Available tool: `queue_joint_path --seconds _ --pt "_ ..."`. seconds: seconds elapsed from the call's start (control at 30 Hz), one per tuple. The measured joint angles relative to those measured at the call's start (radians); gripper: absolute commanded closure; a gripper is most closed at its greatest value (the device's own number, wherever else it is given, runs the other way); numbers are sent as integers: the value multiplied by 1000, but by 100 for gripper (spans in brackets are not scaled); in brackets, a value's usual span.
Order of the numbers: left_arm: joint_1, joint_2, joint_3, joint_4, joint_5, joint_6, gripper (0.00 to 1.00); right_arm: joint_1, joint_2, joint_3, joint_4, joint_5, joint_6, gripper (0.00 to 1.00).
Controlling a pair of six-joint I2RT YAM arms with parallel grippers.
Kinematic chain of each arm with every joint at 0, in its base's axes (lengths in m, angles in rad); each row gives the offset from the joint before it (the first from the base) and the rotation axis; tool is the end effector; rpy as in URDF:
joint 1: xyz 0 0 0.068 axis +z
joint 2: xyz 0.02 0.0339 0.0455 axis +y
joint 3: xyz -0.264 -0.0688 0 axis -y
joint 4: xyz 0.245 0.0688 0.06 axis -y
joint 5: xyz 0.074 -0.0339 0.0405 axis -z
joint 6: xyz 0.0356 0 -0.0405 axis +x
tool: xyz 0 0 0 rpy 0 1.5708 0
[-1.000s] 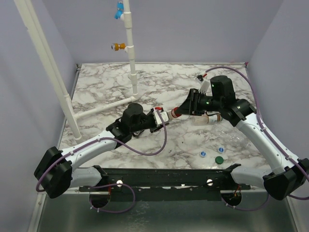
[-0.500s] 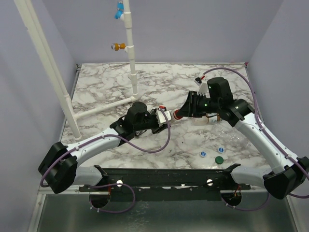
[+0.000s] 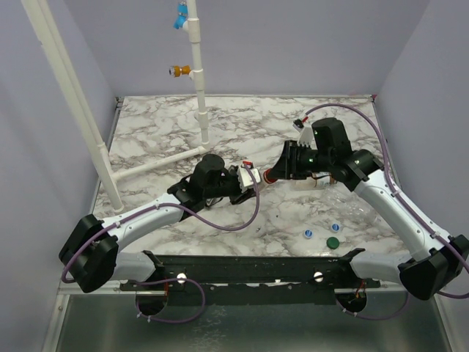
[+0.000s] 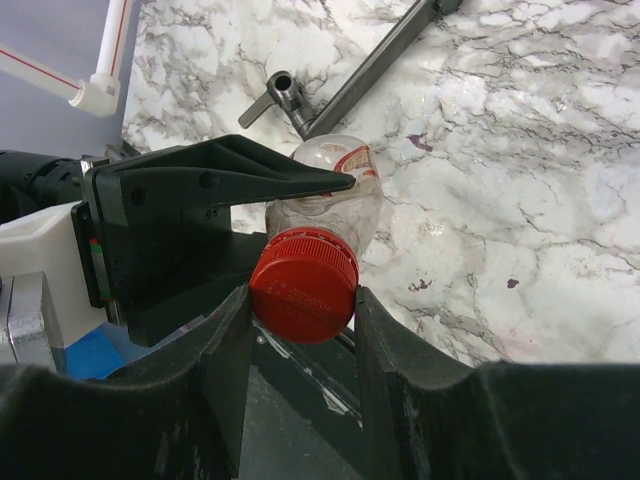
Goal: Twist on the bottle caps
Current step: Screw the bottle cap onto the plastic bottle.
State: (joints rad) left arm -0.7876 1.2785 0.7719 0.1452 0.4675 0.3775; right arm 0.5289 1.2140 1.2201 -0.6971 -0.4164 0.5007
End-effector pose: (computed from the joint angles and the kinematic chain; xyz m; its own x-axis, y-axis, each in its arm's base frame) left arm 0.1906 -0.2141 0.2625 0.1109 0.3550 -0.9283 0.9565 0.2154 0.1967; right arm 0.2125 0.1409 0.3545 -0.8334 0.0214 -0.5523 -0.3768 0.7091 0.5961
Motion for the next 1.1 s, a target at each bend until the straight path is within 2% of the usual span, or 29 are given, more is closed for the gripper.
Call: queue_joint_path --seconds 0.3,1.1 --pt "-11 0 -11 12 -84 -39 100 -1 32 0 10 28 89 76" --pt "-148 88 -45 204 -559 27 100 -21 117 29 23 135 376 76"
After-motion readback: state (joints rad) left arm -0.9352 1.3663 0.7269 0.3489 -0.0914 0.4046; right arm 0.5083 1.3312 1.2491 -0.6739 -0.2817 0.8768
